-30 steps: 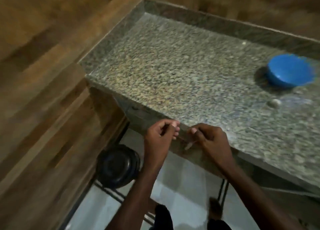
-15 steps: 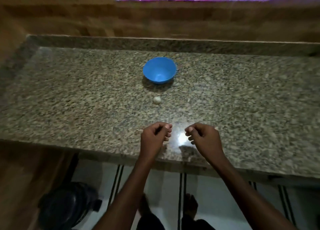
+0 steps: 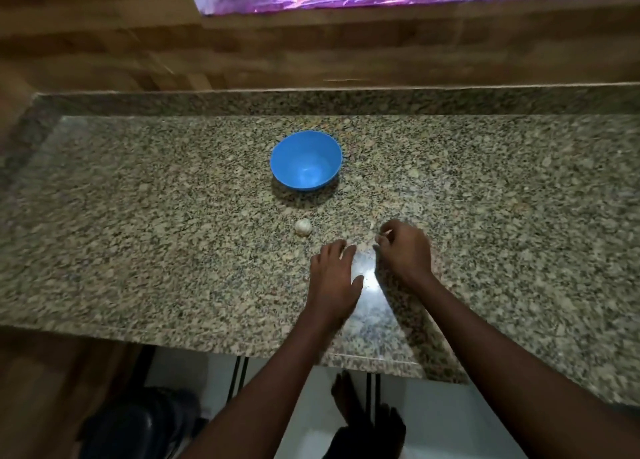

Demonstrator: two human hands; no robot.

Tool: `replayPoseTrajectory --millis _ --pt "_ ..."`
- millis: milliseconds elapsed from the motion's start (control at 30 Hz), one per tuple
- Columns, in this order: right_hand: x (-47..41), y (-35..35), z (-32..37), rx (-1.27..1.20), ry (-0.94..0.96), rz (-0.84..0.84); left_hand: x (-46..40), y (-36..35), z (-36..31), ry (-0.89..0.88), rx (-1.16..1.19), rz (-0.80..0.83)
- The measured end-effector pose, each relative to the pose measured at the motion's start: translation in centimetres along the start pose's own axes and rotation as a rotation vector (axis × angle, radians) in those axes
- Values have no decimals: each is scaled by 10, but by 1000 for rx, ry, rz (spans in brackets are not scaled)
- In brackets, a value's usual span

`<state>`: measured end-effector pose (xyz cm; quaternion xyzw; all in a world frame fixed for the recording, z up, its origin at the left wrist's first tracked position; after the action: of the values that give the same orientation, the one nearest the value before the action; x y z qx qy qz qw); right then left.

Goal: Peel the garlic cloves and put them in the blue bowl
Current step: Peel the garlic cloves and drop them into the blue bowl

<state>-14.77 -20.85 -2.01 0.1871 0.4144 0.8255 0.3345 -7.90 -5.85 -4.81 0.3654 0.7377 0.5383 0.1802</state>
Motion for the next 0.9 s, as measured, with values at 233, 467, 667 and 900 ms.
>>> replayPoseTrajectory --millis 233,467,667,900 --pt "-46 -21 17 111 25 16 -7 6 16 -87 175 -96" --pt "-79 4 59 -136 67 -143 -10 38 40 -3 346 -283" --pt "-131 1 166 -159 369 -145 0 45 71 125 351 -343" --pt "-139 -20 166 11 446 -10 -6 70 96 398 564 -490"
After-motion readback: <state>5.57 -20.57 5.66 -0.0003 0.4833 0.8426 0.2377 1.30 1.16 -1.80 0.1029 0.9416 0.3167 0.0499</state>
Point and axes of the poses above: each hand's wrist, its own x-axis away from the middle knuckle, its own y-axis out of the back of the hand, z = x × y, the point moved 6 cm from there along -x, towards the middle knuckle, and after that the axes turned 6 degrees about y, right-handed, at the moved point
